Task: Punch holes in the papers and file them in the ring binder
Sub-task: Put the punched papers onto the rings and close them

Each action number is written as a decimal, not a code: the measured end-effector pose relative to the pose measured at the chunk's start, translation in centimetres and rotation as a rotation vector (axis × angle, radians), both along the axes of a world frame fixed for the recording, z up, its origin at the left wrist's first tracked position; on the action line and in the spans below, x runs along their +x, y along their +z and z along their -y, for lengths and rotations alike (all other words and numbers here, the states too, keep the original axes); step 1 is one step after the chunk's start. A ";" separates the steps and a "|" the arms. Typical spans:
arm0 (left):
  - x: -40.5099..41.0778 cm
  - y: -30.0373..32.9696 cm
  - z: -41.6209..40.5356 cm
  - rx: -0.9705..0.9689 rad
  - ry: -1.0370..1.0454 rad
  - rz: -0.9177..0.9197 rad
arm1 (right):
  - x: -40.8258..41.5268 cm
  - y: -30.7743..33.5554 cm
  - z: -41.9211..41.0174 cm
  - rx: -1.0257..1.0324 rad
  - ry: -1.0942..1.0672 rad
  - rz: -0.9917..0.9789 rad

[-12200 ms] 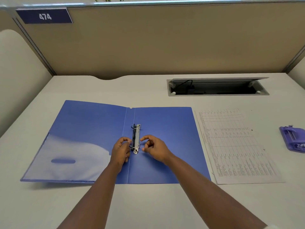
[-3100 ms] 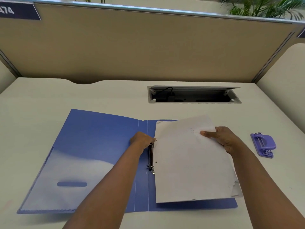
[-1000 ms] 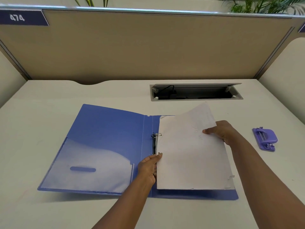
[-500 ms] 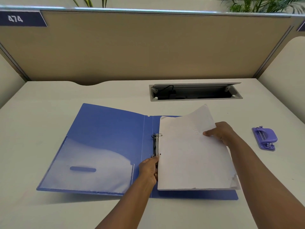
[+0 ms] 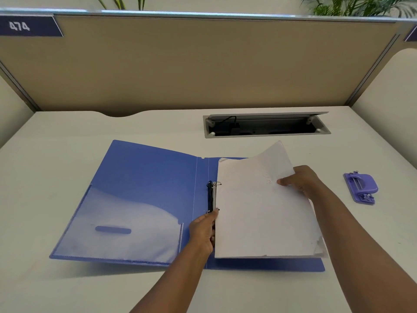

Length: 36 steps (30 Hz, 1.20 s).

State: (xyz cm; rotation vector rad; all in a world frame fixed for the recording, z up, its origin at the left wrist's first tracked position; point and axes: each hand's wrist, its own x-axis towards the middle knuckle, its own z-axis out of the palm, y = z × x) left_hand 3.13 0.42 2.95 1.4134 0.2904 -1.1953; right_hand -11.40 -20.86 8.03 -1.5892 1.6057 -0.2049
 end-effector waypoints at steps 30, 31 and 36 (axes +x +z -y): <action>-0.8 -1.5 0.3 0.106 -0.032 0.294 | -0.7 -0.7 0.1 0.009 0.012 -0.002; -0.9 -1.5 0.2 0.115 -0.031 0.327 | -0.6 -0.8 -0.1 -0.002 0.011 -0.006; -1.3 -1.7 0.1 0.128 -0.020 0.504 | -0.5 -1.6 -0.8 -0.017 -0.025 -0.038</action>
